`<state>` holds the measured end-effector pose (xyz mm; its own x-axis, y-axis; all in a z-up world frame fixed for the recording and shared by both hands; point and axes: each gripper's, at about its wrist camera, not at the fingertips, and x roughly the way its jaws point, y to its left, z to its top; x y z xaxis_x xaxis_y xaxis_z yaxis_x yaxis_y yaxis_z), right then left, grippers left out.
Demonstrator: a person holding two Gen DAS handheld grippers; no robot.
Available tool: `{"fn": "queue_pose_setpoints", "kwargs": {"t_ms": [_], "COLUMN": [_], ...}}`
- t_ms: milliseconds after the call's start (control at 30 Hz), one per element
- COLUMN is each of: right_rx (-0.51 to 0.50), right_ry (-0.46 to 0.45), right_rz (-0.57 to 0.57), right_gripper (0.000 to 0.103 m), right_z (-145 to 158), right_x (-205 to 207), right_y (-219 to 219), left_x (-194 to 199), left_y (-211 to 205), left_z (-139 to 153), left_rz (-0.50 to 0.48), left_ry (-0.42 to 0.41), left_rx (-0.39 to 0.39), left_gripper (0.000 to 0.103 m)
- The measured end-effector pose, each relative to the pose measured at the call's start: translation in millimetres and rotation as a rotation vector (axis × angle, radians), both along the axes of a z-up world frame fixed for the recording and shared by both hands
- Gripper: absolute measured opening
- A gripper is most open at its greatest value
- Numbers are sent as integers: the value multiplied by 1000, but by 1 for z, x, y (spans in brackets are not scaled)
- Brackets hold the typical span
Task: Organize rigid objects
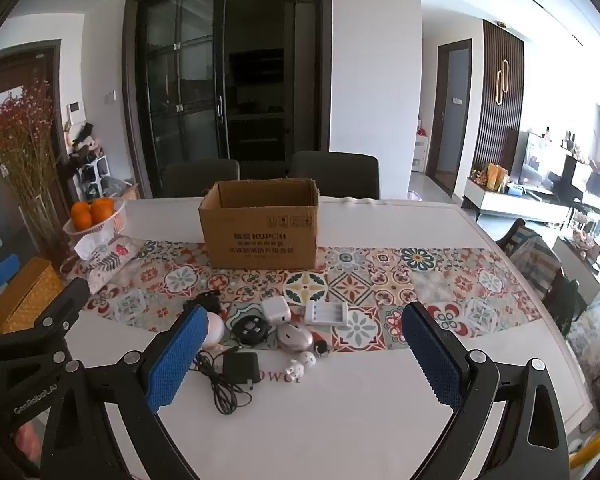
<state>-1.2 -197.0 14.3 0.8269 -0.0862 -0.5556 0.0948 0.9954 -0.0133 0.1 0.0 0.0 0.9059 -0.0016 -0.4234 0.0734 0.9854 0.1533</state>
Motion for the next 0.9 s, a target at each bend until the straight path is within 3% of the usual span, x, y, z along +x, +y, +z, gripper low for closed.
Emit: {"fn": "queue_pose_setpoints", "kwargs": {"t_ms": [900], "right_rx": [-2], "right_ry": [3], "right_rz": [-2], "right_gripper": [98], "right_z": [-1], "right_x": [3], "right_y": [-1], "left_x": [2], "left_y": [2], "left_z": [1], "left_rz": [1], "left_ry": [-8], "left_rx": [-13], "left_gripper": [103]}}
